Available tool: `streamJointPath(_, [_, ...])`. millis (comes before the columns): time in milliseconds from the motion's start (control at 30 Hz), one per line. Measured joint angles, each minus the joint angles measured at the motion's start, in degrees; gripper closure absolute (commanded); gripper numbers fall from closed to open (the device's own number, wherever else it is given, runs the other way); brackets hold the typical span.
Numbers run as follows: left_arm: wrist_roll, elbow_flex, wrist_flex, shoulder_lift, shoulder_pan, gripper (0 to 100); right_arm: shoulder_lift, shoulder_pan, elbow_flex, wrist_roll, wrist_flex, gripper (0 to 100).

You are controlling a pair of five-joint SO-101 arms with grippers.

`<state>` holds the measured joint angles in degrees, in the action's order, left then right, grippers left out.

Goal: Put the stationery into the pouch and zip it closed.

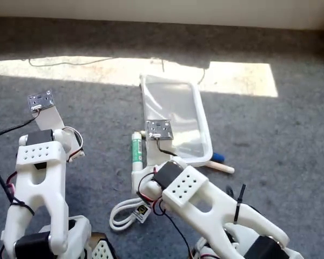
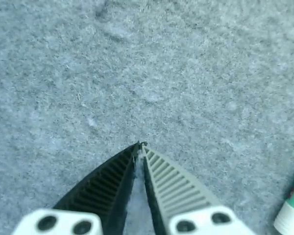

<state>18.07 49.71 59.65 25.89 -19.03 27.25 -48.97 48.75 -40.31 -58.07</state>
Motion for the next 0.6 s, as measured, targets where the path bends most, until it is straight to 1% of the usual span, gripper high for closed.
streamJointPath(133, [0.00,0.00,0.00,0.00,0.00,100,-3.08,0.53,0.00,0.00,1.93,81.5])
streamJointPath(300, [0.00,0.00,0.00,0.00,0.00,100,-6.77,0.62,0.00,-2.02,2.02,81.5])
streamJointPath(500, [0.00,0.00,0.00,0.00,0.00,100,-10.29,0.70,0.00,-2.46,2.11,81.5])
streamJointPath(600, [0.00,0.00,0.00,0.00,0.00,100,-11.16,0.79,0.00,-2.46,4.22,81.8])
